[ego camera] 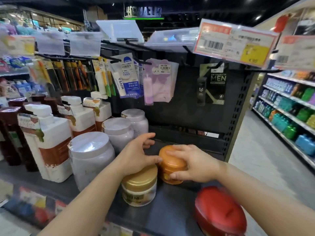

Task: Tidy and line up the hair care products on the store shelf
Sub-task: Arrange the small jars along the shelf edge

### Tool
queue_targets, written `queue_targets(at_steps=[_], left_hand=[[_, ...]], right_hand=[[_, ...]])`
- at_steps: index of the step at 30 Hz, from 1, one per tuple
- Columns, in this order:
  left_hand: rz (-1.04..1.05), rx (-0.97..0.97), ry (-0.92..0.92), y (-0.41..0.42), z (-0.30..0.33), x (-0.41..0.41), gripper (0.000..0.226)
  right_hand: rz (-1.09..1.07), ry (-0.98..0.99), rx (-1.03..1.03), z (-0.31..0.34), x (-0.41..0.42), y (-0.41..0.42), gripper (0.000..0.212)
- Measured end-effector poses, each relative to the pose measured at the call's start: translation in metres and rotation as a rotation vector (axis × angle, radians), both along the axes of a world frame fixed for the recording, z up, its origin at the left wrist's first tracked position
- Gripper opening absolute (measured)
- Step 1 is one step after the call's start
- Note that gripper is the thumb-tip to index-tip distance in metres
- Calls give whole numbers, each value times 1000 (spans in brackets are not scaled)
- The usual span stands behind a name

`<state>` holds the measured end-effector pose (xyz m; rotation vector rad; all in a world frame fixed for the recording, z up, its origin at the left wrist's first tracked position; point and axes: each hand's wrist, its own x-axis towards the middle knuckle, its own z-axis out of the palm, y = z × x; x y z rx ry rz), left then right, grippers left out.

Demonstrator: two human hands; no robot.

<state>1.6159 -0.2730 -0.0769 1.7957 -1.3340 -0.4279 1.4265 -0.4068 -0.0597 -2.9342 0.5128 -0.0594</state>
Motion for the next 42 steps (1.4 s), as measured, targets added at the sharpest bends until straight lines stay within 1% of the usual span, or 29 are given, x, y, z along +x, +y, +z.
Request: queue_targets(at_steps=[3, 6, 8, 11, 12, 14, 16, 17, 20, 22, 25, 31, 42], left_hand=[[-34, 17, -46, 3, 8, -5, 80], [-103, 79, -213, 6, 16, -10, 78], [-201, 149, -262, 7, 22, -17, 84], [-358, 290, -317, 7, 27, -32, 103], [-390, 331, -354, 7, 28, -37, 108], [-440, 394, -404, 7, 31, -46, 114], [-500, 427, -456, 7, 35, -51, 112], [-522, 437, -501, 6, 36, -54, 109], [-486, 490, -611, 9, 37, -58, 109], [-467, 496, -594, 12, 35, -58, 107], [-471, 484, -580, 14, 32, -57, 107], [-451, 485, -556, 15, 28, -56, 109], [-441, 468, -554, 16, 30, -59, 106]], right_hand=[[-23, 42, 13, 4, -17, 18, 81], [-18, 34, 9, 4, -33, 35, 80], [-19, 23, -1, 2, -42, 45, 80], [-23, -30, 17, 2, -53, 57, 83], [-21, -70, 38, 3, -56, 60, 83], [-43, -154, 149, 6, -64, 65, 81], [-91, -195, 269, 10, -74, 67, 85], [-114, -194, 279, 10, -80, 68, 89], [-220, -76, 202, 9, -95, 69, 109], [-273, 27, 164, 7, -104, 69, 118], [-331, 107, 122, 2, -114, 70, 118], [-375, 27, 111, 2, -110, 60, 106], [-391, 33, 118, -3, -113, 54, 106]])
